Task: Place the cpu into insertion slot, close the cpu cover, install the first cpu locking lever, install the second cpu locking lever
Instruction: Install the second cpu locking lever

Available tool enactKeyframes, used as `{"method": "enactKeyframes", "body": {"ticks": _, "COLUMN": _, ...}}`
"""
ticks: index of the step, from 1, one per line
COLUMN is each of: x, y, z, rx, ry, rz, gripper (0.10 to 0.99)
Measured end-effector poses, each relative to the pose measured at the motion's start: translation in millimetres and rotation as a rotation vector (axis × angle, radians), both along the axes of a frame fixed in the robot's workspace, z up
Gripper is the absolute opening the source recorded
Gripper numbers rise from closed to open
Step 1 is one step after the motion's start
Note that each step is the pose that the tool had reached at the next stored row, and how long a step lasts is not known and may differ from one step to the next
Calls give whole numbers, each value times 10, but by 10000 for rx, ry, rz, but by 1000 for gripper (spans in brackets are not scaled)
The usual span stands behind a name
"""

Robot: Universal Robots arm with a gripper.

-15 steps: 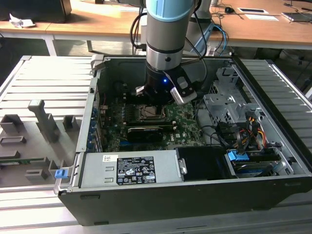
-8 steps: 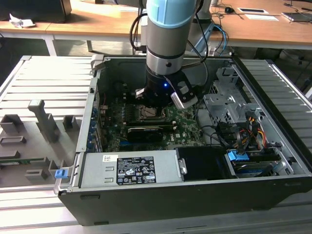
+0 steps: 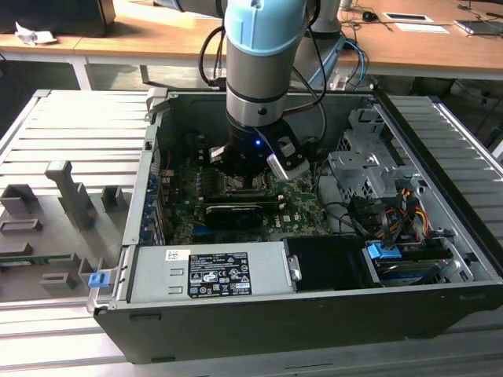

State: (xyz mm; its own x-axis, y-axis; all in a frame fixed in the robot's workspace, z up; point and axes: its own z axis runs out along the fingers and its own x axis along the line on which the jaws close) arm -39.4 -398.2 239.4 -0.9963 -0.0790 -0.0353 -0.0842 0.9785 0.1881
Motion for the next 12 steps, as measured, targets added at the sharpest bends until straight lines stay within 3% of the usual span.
{"method": "enactKeyframes", "body": {"ticks": 12, "x": -44, "y": 1, "z": -110, "rx": 3, "ry": -2, "rz": -2, "gripper": 106}}
